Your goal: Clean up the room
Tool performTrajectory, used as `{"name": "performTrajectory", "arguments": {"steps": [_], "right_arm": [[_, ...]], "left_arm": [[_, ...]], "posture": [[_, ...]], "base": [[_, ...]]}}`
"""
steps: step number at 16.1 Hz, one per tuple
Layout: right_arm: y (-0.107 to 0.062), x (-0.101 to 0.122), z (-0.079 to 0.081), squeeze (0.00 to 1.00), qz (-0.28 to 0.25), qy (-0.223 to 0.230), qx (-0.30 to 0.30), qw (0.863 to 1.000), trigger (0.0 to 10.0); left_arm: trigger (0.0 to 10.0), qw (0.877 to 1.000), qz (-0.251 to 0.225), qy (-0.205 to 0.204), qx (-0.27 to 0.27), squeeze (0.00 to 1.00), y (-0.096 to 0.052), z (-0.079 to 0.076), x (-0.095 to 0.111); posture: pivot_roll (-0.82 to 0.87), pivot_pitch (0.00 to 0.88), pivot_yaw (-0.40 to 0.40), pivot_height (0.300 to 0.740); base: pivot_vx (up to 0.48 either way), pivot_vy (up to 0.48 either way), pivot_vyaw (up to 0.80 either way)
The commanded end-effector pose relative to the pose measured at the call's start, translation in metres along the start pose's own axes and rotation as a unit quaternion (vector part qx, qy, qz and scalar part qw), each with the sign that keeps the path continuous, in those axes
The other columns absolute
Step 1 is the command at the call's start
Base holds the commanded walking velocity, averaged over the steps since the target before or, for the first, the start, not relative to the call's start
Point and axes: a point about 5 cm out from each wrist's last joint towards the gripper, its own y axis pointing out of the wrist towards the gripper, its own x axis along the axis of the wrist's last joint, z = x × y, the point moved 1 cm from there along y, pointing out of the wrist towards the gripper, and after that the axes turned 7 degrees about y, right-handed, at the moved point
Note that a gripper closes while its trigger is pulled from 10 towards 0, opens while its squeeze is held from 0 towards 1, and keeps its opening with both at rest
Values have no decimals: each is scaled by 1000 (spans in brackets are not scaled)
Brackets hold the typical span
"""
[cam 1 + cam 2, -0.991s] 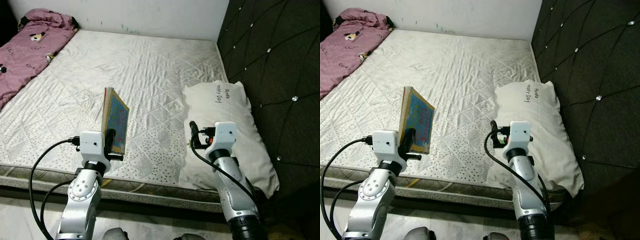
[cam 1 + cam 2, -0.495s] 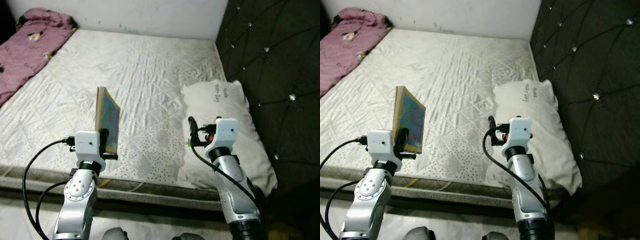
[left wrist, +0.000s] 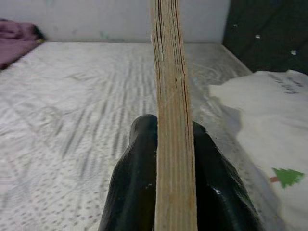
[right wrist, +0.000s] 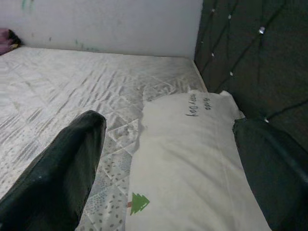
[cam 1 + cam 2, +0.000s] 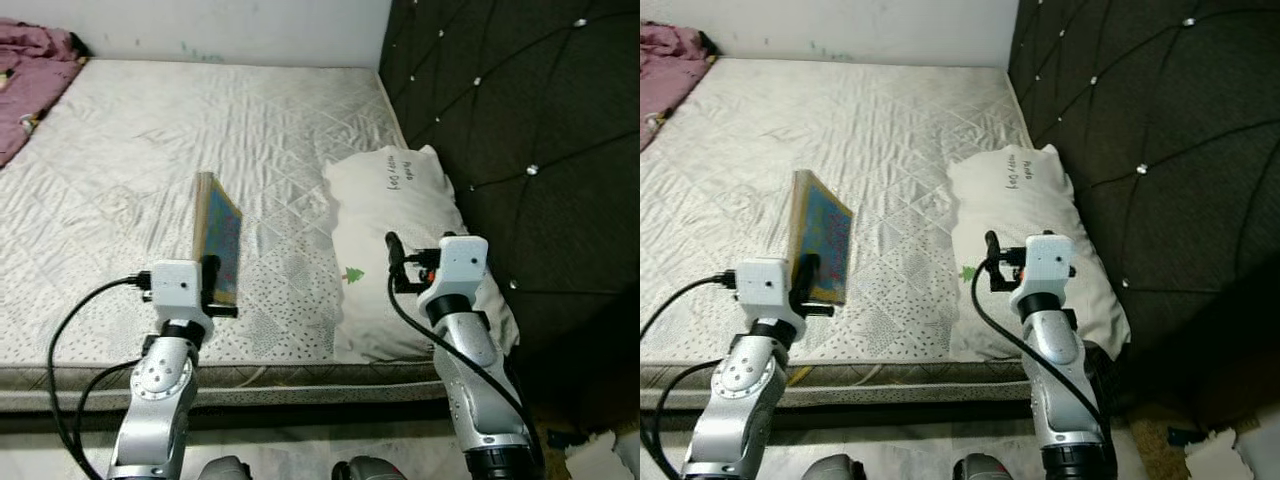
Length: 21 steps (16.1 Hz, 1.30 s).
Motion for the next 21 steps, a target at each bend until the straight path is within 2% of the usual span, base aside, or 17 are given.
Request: {"name": "performTrajectory", "arguments": {"steps": [1, 3, 10, 18, 21], "right_arm": [[-2, 3, -2, 0, -8, -10, -4, 1000, 10000], [-3, -6, -6, 0, 9, -6, -15, 1000, 10000], [-4, -7, -4, 0, 12, -11, -7, 1000, 10000], [-4, -7, -3, 0, 15, -11, -2, 1000, 10000], [-3, -7, -3, 0, 16, -10, -1, 1000, 10000]], "left_arm": [[10000, 1000, -26, 2, 12, 0, -1, 5, 12], [10000, 1000, -21, 0, 10, 0, -2, 5, 11], [10000, 1000, -18, -6, 3, 0, -1, 1, 10], [10000, 1000, -17, -8, 7, 0, 0, 1, 10], [10000, 1000, -20, -9, 11, 0, 1, 2, 11]], "posture": [[43, 48, -21, 740], [41, 49, -21, 740], [34, 53, -23, 740], [31, 56, -25, 646], [30, 57, -25, 638]], "base": [[0, 0, 0], [0, 0, 0], [0, 0, 0], [0, 0, 0], [0, 0, 0]]}}
